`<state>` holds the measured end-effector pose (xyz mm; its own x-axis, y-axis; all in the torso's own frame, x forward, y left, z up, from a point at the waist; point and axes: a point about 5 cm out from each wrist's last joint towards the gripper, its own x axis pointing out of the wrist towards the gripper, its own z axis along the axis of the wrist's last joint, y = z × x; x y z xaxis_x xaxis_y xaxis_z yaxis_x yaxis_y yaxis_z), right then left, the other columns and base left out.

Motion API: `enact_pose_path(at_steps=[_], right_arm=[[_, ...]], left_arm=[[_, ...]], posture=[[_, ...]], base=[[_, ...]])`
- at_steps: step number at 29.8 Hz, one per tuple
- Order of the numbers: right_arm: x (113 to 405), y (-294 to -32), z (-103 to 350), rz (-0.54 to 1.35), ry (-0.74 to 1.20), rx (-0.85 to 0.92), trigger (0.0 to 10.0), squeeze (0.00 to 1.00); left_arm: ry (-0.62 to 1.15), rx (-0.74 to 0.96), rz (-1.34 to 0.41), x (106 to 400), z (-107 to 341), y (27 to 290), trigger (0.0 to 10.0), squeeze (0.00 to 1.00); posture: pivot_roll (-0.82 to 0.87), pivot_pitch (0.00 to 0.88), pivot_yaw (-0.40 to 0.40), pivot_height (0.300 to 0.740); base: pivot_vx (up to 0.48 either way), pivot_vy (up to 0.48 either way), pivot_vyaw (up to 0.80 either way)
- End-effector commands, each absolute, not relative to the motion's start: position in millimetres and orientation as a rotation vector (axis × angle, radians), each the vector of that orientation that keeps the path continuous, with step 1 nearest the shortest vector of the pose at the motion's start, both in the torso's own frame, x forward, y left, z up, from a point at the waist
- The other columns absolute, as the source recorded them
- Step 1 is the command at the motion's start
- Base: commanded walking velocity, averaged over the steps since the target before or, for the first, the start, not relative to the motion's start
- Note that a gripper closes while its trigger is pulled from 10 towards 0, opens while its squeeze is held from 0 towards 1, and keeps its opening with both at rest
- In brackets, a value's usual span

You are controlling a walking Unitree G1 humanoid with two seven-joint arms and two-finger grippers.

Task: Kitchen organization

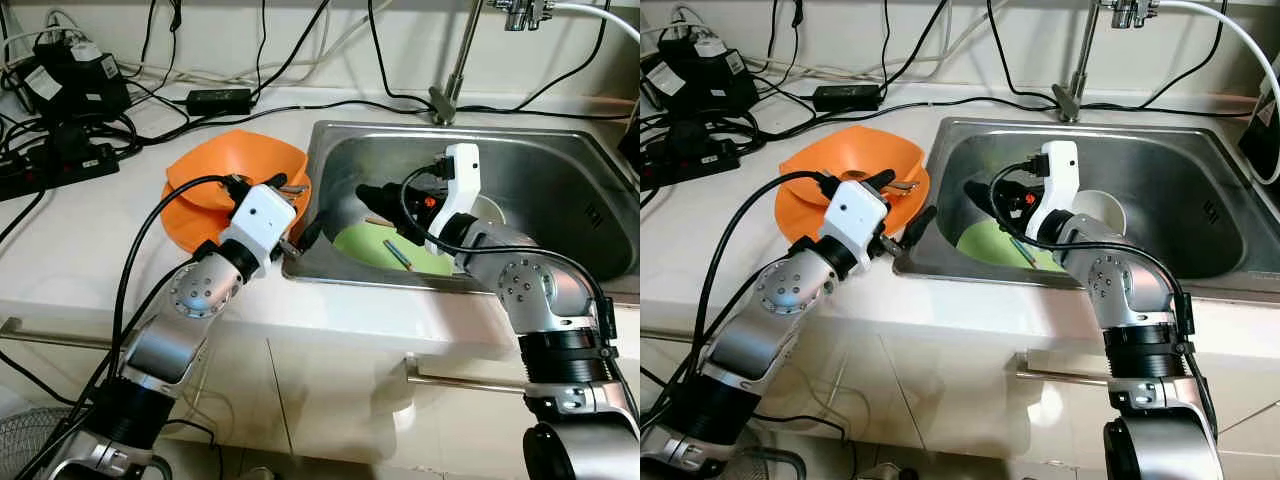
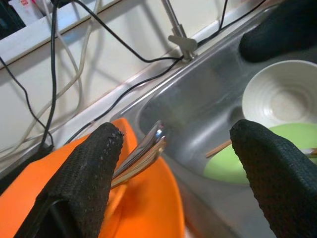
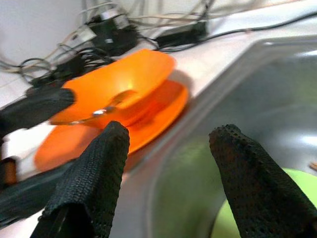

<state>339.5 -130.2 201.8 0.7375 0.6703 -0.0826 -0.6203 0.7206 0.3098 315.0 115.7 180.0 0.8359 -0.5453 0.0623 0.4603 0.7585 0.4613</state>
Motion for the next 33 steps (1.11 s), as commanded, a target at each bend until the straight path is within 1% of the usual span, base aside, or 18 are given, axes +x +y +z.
enact_pose_path(at_steps=[1,6,7,8,9,10,12,13,14,16,33], right_arm=[[333,-128,202,0.766,0.204,0.255,10.0,0.00],[321,-134,204,0.828,0.222,0.210,10.0,0.00],[320,-134,204,0.837,0.224,0.202,10.0,0.00],[319,-135,205,0.843,0.225,0.196,10.0,0.00],[318,-135,205,0.847,0.226,0.194,10.0,0.00],[317,-135,205,0.850,0.225,0.192,10.0,0.00],[316,-134,206,0.854,0.222,0.193,10.0,0.00],[316,-134,207,0.860,0.219,0.195,10.0,0.00],[315,-133,208,0.867,0.217,0.196,10.0,0.00],[313,-131,209,0.879,0.213,0.198,10.0,0.00],[314,-126,208,0.871,0.210,0.214,10.0,0.00]], left_arm=[[-0.213,0.475,-0.550,317,183,118,10.0,0.00],[-0.222,0.487,-0.510,322,185,127,10.0,0.00],[-0.220,0.490,-0.507,323,184,130,8.0,0.00],[-0.219,0.491,-0.506,323,183,131,8.0,0.00],[-0.218,0.491,-0.504,324,183,132,6.7,0.00],[-0.218,0.491,-0.503,324,182,133,4.9,0.00],[-0.221,0.498,-0.508,325,182,133,4.8,0.00],[-0.225,0.509,-0.510,326,182,133,4.2,0.00],[-0.227,0.517,-0.510,326,181,133,3.4,0.00],[-0.229,0.529,-0.503,328,180,135,0.0,0.00],[-0.234,0.535,-0.509,329,176,139,0.0,0.00]], posture=[[-0.06,0.032,0.071,0.740],[-0.06,0.034,0.074,0.740],[-0.06,0.033,0.075,0.740],[-0.06,0.033,0.075,0.740],[-0.06,0.034,0.075,0.740],[-0.06,0.034,0.075,0.740],[-0.06,0.033,0.073,0.740],[-0.06,0.033,0.074,0.740],[-0.05,0.036,0.075,0.740],[-0.05,0.037,0.076,0.740],[-0.05,0.046,0.083,0.740]], base=[[0.000,0.000,0.00],[0.000,0.000,0.00],[0.000,0.000,0.00],[0.000,0.000,0.00],[0.000,0.000,0.00],[0.000,0.000,0.00],[0.000,0.000,0.00],[0.000,0.000,0.00],[0.000,0.000,0.00],[0.000,0.000,0.00],[0.000,0.000,0.00]])
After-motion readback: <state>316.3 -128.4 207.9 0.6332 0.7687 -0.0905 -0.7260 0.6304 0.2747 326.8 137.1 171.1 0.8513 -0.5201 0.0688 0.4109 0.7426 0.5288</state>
